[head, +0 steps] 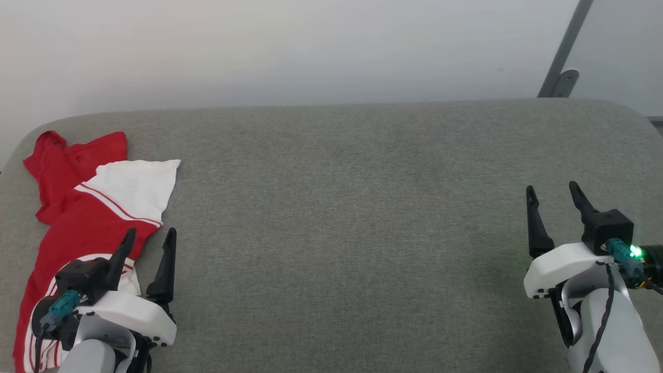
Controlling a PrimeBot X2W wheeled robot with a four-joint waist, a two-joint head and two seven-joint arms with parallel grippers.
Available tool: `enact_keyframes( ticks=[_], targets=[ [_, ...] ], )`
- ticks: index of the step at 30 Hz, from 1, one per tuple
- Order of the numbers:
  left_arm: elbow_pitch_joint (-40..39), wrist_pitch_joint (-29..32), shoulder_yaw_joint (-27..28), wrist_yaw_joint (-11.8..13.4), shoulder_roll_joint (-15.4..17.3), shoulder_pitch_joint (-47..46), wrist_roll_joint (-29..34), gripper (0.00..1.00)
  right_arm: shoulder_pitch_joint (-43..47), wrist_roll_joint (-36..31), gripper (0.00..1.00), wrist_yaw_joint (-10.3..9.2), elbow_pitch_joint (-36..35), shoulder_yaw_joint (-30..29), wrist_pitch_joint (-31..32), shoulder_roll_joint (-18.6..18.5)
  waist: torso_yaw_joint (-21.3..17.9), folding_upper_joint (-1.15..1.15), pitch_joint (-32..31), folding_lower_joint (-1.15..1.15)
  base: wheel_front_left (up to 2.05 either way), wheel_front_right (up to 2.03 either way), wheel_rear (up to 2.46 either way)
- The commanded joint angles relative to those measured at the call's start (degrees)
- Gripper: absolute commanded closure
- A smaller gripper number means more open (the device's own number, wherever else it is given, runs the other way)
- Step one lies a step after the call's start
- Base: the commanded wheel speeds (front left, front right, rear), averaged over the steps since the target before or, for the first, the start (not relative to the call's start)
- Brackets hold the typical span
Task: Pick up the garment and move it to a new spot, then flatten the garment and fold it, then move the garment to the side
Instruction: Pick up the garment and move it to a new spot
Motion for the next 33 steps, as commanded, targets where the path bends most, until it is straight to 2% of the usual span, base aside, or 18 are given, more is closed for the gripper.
enact_keyframes(
  ticks=[1, 11, 33],
  targets=[
    [0.1, -0.4, 0.1, 0.1, 0.1, -1.0, 0.5, 0.00, -0.7, 0.5, 0.00, -0.02, 0.2, 0.0, -0.3, 0.1, 0.5, 0.00, 0.0, 0.00, 0.00, 0.00, 0.00],
    [0.3, -0.4, 3.9, 0.1, -1.9, 0.6, 1.3, 0.00, 0.1, 1.8, 0.00, -0.02, 0.5, 2.9, -0.3, 0.4, 4.8, 0.00, -0.3, 0.00, 0.00, 0.00, 0.00],
    [-1.0, -0.4, 11.8, 0.1, -7.0, 6.5, 5.7, 0.00, 0.9, 9.7, 0.00, -0.02, 2.4, 13.9, -0.3, 0.9, 20.9, 0.00, -1.6, 0.00, 0.00, 0.00, 0.00]
  ],
)
